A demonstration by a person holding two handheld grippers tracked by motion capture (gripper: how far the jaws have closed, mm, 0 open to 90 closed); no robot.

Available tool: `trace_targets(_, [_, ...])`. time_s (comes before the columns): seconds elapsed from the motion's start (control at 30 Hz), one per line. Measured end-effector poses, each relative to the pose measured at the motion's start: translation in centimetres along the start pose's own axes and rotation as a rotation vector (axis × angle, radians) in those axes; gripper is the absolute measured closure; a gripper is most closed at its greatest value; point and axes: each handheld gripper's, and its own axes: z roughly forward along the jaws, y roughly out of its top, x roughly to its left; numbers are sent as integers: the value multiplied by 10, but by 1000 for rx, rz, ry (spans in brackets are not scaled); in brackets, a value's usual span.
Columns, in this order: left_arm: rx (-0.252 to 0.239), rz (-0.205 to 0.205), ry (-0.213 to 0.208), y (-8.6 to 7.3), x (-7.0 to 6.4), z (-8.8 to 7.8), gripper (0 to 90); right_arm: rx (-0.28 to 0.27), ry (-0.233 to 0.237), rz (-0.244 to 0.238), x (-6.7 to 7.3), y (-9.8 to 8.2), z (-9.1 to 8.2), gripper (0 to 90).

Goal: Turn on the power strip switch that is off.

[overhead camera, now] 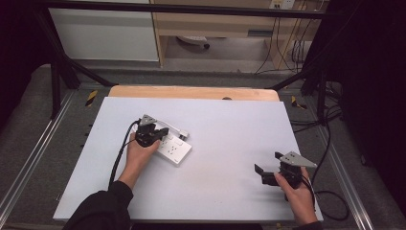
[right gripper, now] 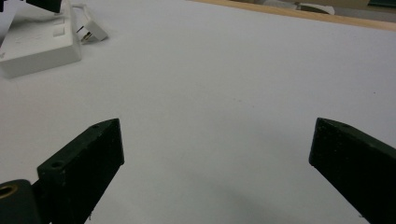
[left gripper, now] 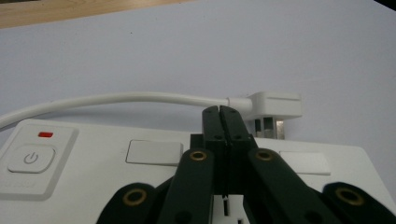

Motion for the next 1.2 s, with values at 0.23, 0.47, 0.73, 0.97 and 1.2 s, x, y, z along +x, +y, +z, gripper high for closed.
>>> trace_targets(0.23, [-6,-3,-6,0,-1,0,877,-1,0,-1,0,0,0,36])
trace_targets(0.47, [-28,2,-8,2,-2,-1,821,-1,0,-1,0,0,0,35])
trace_targets(0.73, [-21,0,9,2,-2,0,630,0,1,1,0,0,0,35])
trace_targets(0.97, [-22,-9,15,2,-2,1,488,0,1,1,0,0,0,35])
trace_targets(1.2, [-43,-49,-15,3,-2,1,369,2,2,2,0,0,0,35])
